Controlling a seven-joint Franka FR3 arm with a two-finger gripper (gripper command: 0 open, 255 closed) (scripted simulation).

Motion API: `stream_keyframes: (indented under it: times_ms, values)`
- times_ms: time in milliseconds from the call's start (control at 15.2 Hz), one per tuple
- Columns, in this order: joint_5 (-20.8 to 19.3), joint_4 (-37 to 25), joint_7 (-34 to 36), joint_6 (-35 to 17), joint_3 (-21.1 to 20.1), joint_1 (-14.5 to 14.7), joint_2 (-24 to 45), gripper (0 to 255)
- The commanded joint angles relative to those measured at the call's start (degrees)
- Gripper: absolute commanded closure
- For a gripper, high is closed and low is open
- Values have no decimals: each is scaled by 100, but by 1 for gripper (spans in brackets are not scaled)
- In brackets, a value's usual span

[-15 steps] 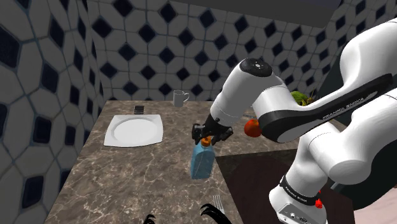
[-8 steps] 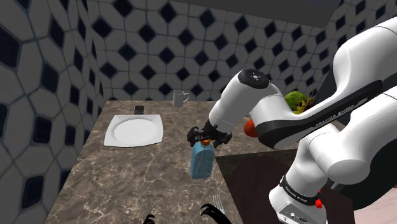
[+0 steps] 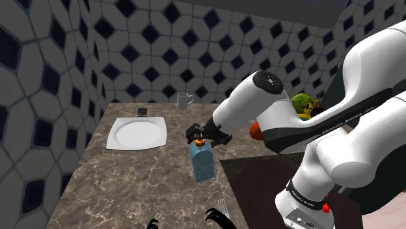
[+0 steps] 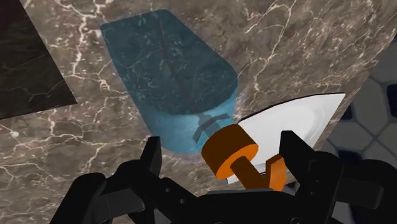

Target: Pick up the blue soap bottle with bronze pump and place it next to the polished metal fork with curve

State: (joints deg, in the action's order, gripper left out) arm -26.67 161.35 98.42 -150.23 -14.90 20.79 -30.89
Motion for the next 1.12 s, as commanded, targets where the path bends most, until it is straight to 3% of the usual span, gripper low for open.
stream_keyframes:
  times_ms: [0, 66, 132, 198, 330, 396, 858, 1056]
  values:
    - [0, 0, 0, 0, 0, 0, 0, 0]
    - [0, 0, 0, 0, 0, 0, 0, 0]
    - [1018, -736, -501, 1167, 573, 493, 298, 0]
    - [1757, -1551, -743, 2254, 1080, 788, 711, 0]
    - [3058, -3258, -970, 4273, 1717, 759, 1787, 0]
    - [3247, -3523, -979, 4577, 1777, 695, 1978, 0]
    - [3290, -3000, -1000, 3986, 1723, 697, 2045, 0]
    - [3290, -3000, -1000, 3986, 1724, 698, 2045, 0]
